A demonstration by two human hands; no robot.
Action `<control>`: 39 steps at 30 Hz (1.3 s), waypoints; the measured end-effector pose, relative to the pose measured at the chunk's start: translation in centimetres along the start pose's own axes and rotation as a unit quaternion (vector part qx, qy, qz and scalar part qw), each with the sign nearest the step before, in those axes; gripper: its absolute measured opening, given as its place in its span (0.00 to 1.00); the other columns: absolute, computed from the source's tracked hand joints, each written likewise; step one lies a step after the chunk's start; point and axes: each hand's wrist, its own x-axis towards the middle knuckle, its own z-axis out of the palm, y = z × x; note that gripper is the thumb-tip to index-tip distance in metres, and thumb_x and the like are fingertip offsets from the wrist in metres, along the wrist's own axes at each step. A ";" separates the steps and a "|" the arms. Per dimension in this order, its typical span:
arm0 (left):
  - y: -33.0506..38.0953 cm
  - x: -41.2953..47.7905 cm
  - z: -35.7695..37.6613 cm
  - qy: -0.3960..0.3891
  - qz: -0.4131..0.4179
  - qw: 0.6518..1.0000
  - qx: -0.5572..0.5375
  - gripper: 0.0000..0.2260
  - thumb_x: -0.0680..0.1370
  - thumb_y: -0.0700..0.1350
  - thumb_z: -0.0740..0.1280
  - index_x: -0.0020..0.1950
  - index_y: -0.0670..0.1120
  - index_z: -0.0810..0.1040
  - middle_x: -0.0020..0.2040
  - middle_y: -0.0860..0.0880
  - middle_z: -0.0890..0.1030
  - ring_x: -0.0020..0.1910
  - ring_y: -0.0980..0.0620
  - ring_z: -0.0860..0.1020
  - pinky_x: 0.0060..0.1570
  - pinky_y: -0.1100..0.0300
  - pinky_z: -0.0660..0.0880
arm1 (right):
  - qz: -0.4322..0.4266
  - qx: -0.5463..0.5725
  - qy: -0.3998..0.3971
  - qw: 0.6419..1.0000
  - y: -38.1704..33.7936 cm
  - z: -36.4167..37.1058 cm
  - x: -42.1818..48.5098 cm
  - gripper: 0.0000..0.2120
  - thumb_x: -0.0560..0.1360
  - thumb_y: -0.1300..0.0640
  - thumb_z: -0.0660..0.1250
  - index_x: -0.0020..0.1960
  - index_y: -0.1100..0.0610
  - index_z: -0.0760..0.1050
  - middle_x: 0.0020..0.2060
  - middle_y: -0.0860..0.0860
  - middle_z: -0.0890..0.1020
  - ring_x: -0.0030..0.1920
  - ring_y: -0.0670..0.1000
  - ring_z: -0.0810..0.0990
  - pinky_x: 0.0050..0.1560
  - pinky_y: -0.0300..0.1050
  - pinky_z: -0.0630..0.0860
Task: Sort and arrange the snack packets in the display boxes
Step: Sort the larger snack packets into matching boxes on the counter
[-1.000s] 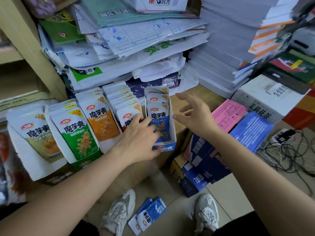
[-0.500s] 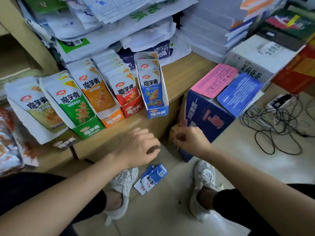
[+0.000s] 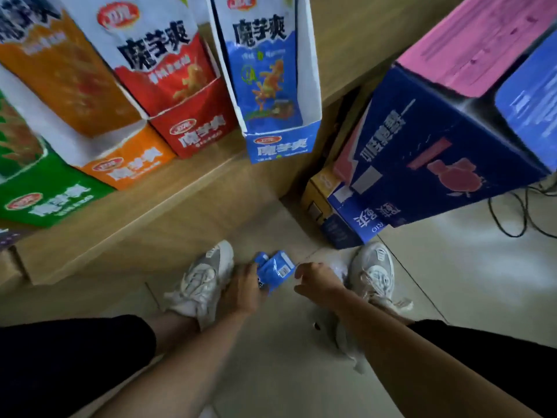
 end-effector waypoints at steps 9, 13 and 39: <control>-0.5 1.9 3.9 -0.014 -0.089 0.990 -0.110 0.20 0.67 0.59 0.76 0.48 0.46 0.78 0.43 0.45 0.83 0.43 0.41 0.81 0.41 0.48 0.79 | -0.173 -0.199 0.021 0.964 3.0 4.1 4.9 0.53 0.70 0.51 0.77 0.81 0.45 0.45 0.79 0.49 0.54 0.72 0.58 0.62 0.67 0.55 0.71; -0.3 1.1 2.1 -0.152 -0.118 0.940 -0.283 0.13 0.69 0.52 0.79 0.45 0.44 0.83 0.37 0.50 0.83 0.38 0.51 0.81 0.41 0.54 0.77 | -0.229 -0.278 0.041 0.932 2.6 3.7 4.8 0.51 0.71 0.47 0.76 0.81 0.45 0.45 0.81 0.50 0.50 0.77 0.61 0.57 0.73 0.59 0.65; 7.9 -14.9 -22.0 -0.014 0.176 0.956 -0.235 0.09 0.75 0.32 0.70 0.44 0.46 0.83 0.36 0.50 0.83 0.29 0.59 0.76 0.35 0.61 0.73 | -0.130 0.197 0.137 0.962 -1.6 -14.9 -16.7 0.09 0.77 0.62 0.71 0.38 0.58 0.77 0.30 0.47 0.77 0.32 0.44 0.74 0.33 0.36 0.72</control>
